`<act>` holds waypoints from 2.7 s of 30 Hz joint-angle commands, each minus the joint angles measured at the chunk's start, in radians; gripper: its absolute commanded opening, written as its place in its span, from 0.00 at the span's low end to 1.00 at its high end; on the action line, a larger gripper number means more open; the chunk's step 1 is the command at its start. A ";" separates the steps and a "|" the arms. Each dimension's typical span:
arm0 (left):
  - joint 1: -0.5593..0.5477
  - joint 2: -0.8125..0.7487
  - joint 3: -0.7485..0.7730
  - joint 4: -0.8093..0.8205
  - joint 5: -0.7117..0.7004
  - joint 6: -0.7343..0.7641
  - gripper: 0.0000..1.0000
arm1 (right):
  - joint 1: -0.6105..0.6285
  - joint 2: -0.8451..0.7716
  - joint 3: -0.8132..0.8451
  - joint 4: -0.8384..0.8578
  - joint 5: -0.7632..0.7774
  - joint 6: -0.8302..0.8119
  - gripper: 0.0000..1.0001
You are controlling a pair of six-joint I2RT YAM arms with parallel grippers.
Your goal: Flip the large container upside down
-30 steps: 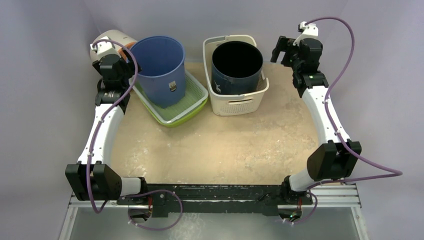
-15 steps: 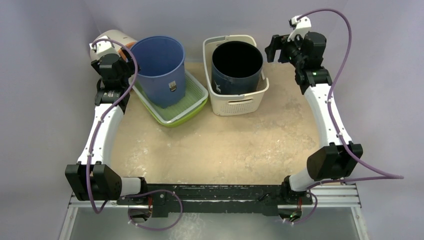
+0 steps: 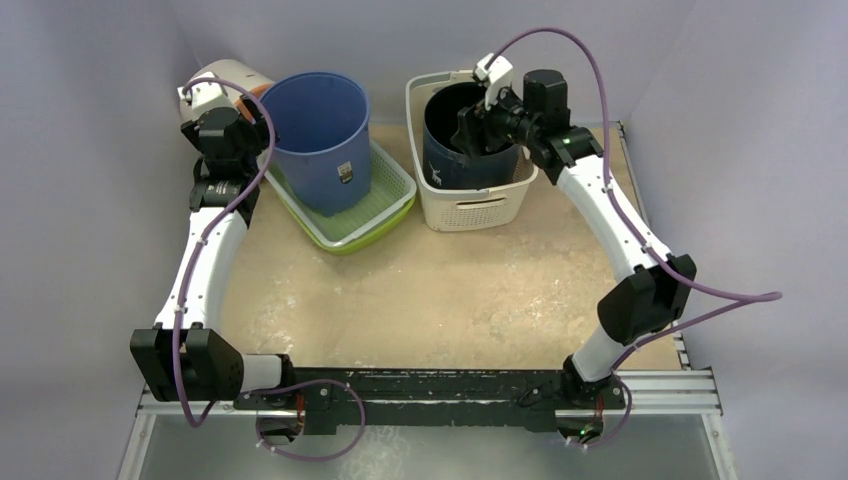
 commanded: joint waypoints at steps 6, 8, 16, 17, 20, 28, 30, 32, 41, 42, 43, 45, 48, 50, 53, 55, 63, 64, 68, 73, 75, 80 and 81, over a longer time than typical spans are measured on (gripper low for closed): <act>-0.002 -0.034 -0.001 0.014 -0.028 -0.018 0.82 | 0.028 0.018 0.050 -0.045 -0.049 -0.077 0.79; -0.001 -0.036 -0.008 0.016 -0.032 -0.018 0.82 | 0.041 0.017 0.035 -0.045 -0.056 -0.083 0.79; -0.002 -0.033 -0.017 0.019 -0.038 -0.019 0.82 | 0.068 0.058 -0.003 -0.063 -0.004 -0.107 0.78; -0.002 -0.031 -0.016 0.019 -0.038 -0.019 0.82 | 0.067 0.066 -0.003 -0.061 0.003 -0.109 0.78; -0.001 -0.028 -0.012 0.017 -0.038 -0.016 0.82 | 0.067 0.095 0.007 -0.058 0.038 -0.105 0.78; 0.000 -0.028 -0.013 0.010 -0.046 -0.008 0.82 | 0.068 0.158 0.060 -0.061 0.140 -0.101 0.66; 0.000 -0.029 -0.020 0.010 -0.048 -0.008 0.82 | 0.067 0.165 0.065 -0.072 0.151 -0.099 0.61; 0.000 -0.028 -0.026 0.008 -0.049 -0.008 0.82 | 0.068 0.170 0.061 -0.084 0.143 -0.099 0.55; 0.001 -0.027 -0.038 0.012 -0.053 -0.007 0.82 | 0.069 0.179 0.038 -0.127 0.139 -0.096 0.00; 0.002 -0.027 -0.038 0.012 -0.055 -0.006 0.82 | 0.070 0.177 0.037 -0.124 0.142 -0.093 0.00; 0.001 -0.027 -0.036 0.013 -0.056 -0.005 0.82 | 0.070 0.176 0.039 -0.119 0.143 -0.087 0.00; 0.001 -0.027 -0.032 0.014 -0.062 -0.002 0.82 | 0.069 0.178 0.055 -0.112 0.152 -0.071 0.00; 0.003 -0.027 -0.027 0.015 -0.067 0.003 0.82 | 0.069 0.190 0.102 -0.117 0.087 -0.034 0.00; 0.003 -0.025 -0.023 0.016 -0.070 0.006 0.82 | 0.069 0.199 0.159 -0.118 0.075 -0.030 0.00; 0.004 -0.025 -0.014 0.016 -0.081 0.009 0.82 | 0.069 0.201 0.274 -0.115 0.057 -0.018 0.00; 0.006 -0.025 -0.010 0.017 -0.090 0.009 0.82 | 0.069 0.205 0.352 -0.127 0.061 -0.015 0.00; 0.008 -0.013 0.010 0.035 -0.096 0.010 0.82 | 0.058 0.126 0.408 -0.059 0.143 0.024 0.00; 0.008 -0.011 0.014 0.036 -0.096 0.010 0.82 | 0.049 0.113 0.407 -0.044 0.135 0.040 0.00; 0.007 -0.007 0.018 0.042 -0.098 0.009 0.82 | -0.034 0.046 0.369 0.067 0.061 0.144 0.00; 0.007 -0.007 0.018 0.043 -0.100 0.006 0.82 | -0.151 -0.022 0.307 0.222 -0.009 0.243 0.00; 0.007 -0.005 0.018 0.043 -0.100 0.007 0.82 | -0.178 -0.031 0.311 0.259 -0.009 0.249 0.00; 0.007 0.000 0.031 0.042 -0.105 0.015 0.82 | -0.285 -0.039 0.237 0.424 -0.152 0.429 0.00; 0.008 -0.002 0.031 0.041 -0.107 0.017 0.82 | -0.314 -0.043 0.198 0.481 -0.199 0.486 0.00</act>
